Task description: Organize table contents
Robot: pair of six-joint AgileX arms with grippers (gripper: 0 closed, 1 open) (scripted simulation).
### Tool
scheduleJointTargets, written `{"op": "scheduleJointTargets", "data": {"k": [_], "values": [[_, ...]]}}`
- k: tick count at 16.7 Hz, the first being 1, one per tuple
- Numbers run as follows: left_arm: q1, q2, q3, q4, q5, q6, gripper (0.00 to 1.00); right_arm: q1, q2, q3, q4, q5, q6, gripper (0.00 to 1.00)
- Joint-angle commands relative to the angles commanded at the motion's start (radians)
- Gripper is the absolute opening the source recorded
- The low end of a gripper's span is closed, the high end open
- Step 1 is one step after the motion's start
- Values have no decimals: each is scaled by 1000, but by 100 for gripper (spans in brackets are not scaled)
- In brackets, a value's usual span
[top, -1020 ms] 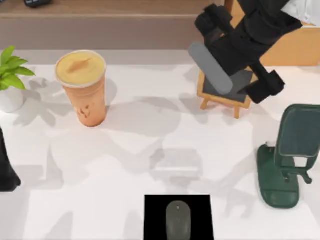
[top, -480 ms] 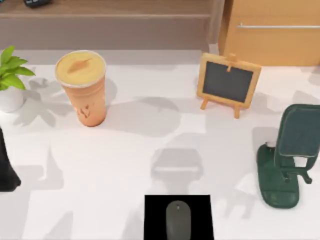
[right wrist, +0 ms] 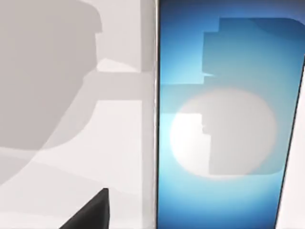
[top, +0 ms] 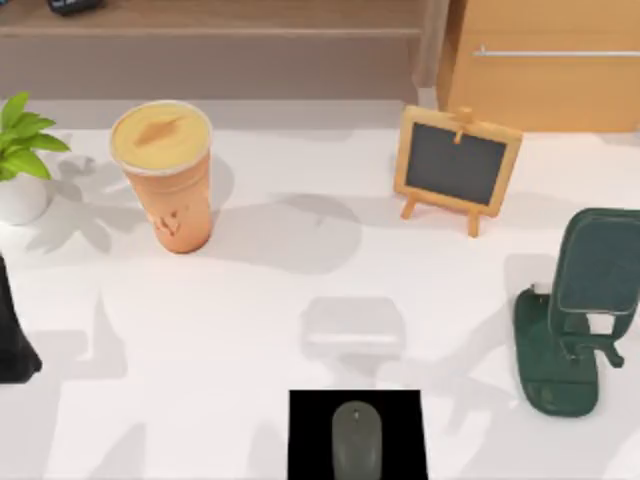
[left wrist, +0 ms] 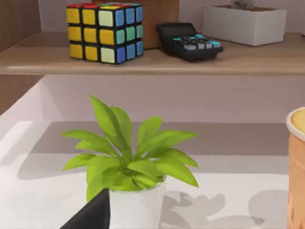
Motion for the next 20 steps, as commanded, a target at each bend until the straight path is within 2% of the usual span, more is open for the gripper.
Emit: {"op": "scheduleJointTargets", "data": {"k": [5, 13, 18, 20], "values": [[0, 0, 0, 0, 0, 0, 100, 1, 6, -10, 15, 0, 1, 100], [0, 0, 0, 0, 0, 0, 100, 1, 92, -136, 227, 1, 3, 100], [0, 0, 0, 0, 0, 0, 100, 1, 98, -145, 243, 1, 3, 100], [0, 0, 0, 0, 0, 0, 100, 1, 98, -145, 243, 1, 3, 85]]}}
